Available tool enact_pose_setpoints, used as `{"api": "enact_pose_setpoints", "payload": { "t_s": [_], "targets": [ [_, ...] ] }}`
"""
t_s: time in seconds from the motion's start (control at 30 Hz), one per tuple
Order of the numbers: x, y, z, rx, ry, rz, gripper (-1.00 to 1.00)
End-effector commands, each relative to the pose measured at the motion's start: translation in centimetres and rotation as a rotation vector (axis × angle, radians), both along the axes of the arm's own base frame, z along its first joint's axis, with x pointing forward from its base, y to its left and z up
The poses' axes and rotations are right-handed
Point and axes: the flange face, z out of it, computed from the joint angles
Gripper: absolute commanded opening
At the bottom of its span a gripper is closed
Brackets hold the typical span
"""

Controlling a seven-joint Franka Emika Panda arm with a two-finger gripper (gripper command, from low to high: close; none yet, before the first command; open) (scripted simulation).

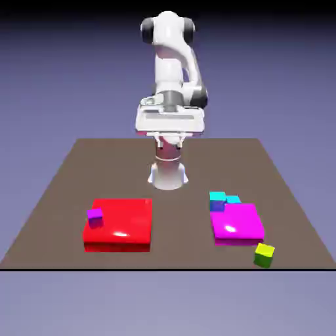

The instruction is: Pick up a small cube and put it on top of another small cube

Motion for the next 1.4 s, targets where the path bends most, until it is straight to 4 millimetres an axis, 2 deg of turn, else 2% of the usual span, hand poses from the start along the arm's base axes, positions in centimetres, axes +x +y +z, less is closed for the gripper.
{"api": "enact_pose_setpoints", "payload": {
  "t_s": [0.0,0.27,0.53,0.73,0.93,0.97,1.1,1.13,1.17,1.2,1.33,1.37],
  "targets": [
    [0.9,0.7,-0.4,-0.011,0.027,0.030,0.00],
    [7.3,7.8,-5.0,-0.109,0.231,0.278,0.00],
    [11.5,16.5,-11.9,-0.221,0.425,0.539,0.00],
    [12.6,23.4,-18.5,-0.314,0.565,0.740,0.00],
    [11.9,30.1,-25.9,-0.412,0.699,0.940,0.00],
    [11.9,30.1,-25.9,-0.412,0.699,0.940,0.00],
    [11.8,30.1,-32.6,-0.412,0.699,0.940,0.00],
    [11.8,30.1,-32.9,-0.412,0.699,0.940,0.00],
    [11.8,30.1,-32.9,-0.412,0.699,0.940,-1.00],
    [11.8,30.1,-32.9,-0.412,0.699,0.940,-1.00],
    [11.9,30.1,-26.2,-0.412,0.699,0.940,-1.00],
    [11.4,29.8,-25.1,-0.421,0.696,0.956,-1.00]
  ]
}}
